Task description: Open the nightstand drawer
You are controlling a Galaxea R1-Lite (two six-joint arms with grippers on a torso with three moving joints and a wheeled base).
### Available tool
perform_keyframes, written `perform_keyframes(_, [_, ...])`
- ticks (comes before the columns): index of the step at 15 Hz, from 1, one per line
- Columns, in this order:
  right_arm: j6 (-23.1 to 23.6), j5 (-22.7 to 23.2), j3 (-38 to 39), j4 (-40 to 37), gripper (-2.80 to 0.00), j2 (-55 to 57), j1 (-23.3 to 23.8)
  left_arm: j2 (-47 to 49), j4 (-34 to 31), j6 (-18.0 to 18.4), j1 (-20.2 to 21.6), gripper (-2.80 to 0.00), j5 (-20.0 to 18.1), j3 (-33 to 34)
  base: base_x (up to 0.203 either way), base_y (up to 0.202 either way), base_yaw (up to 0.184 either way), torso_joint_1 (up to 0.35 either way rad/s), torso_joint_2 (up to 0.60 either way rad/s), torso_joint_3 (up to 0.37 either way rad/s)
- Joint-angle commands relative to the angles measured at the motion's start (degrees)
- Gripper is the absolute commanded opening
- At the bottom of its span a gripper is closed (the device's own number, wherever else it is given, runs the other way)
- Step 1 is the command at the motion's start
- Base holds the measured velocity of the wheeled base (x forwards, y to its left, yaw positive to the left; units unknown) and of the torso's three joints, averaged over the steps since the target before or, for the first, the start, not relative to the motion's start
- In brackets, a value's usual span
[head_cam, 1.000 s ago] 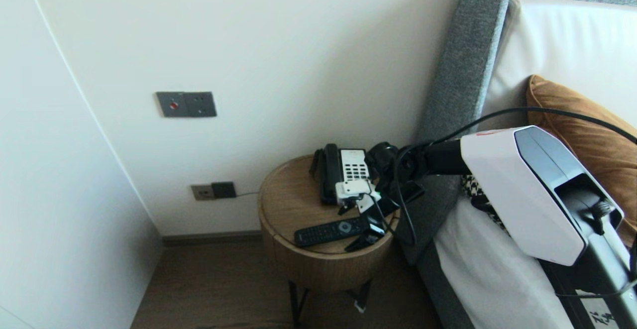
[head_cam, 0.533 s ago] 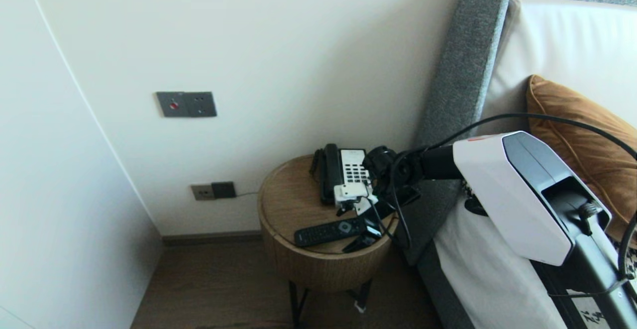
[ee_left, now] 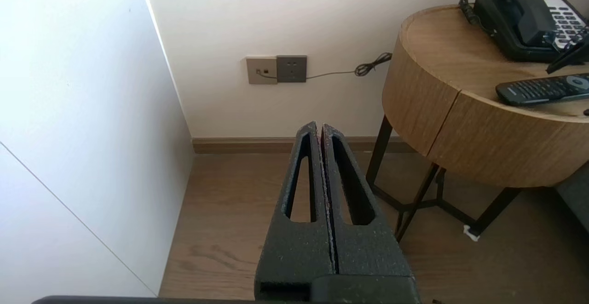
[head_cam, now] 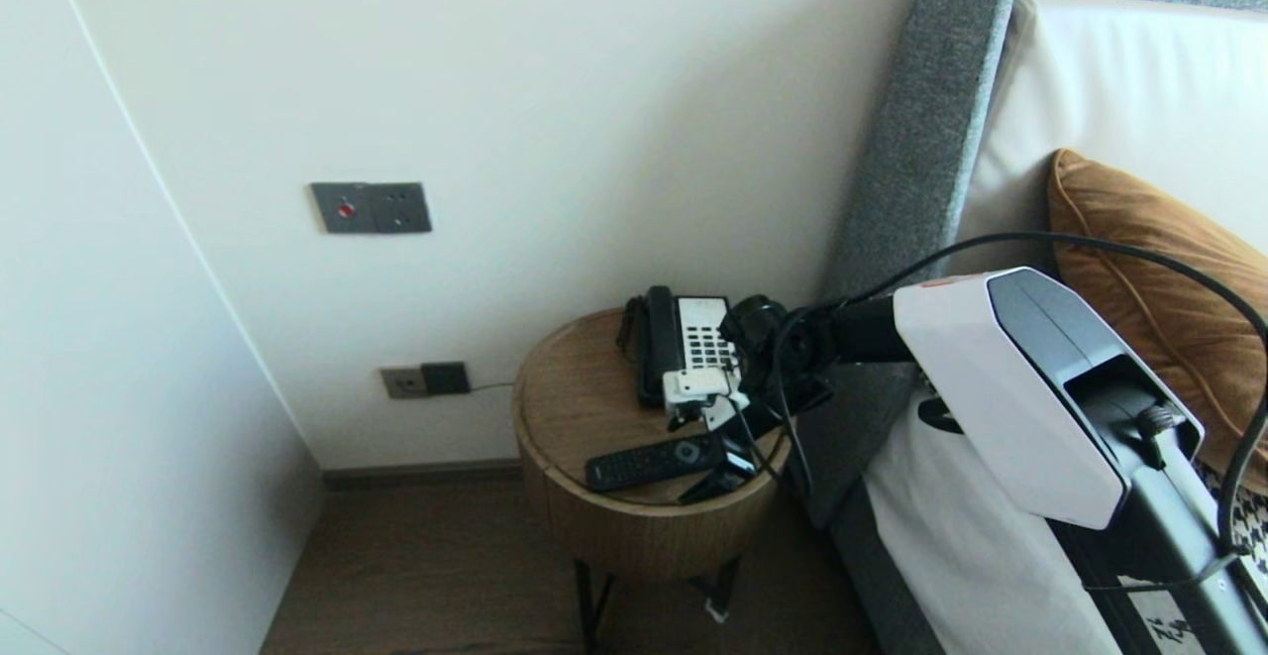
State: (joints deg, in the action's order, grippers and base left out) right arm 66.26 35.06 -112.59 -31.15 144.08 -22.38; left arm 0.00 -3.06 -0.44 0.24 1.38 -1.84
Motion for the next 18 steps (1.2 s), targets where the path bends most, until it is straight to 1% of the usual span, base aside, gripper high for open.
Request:
perform_keyframes(1, [0.4,0.2,0.0,-0.1,0.0,0.1,0.0,-0.1,0.0,0.0,0.0,-2.8,0.0,0.0,0.0,0.0,0.0,0.0,0.0,0.0])
perform_keyframes(2, [0.3,0.2,0.0,-0.1,-2.8,0.1,0.0,-0.1,0.0,0.0,0.0,-2.8,0.0,0.0,0.0,0.0,0.0,0.0,0.0,0.0])
perform_keyframes(18, [-0.7,0.4,0.0,-0.1,-2.8,-1.1,0.4,-0.1,0.0,0.0,0.1,-2.8,0.0,0.0,0.0,0.0,0.0,0.0,0.0,0.0])
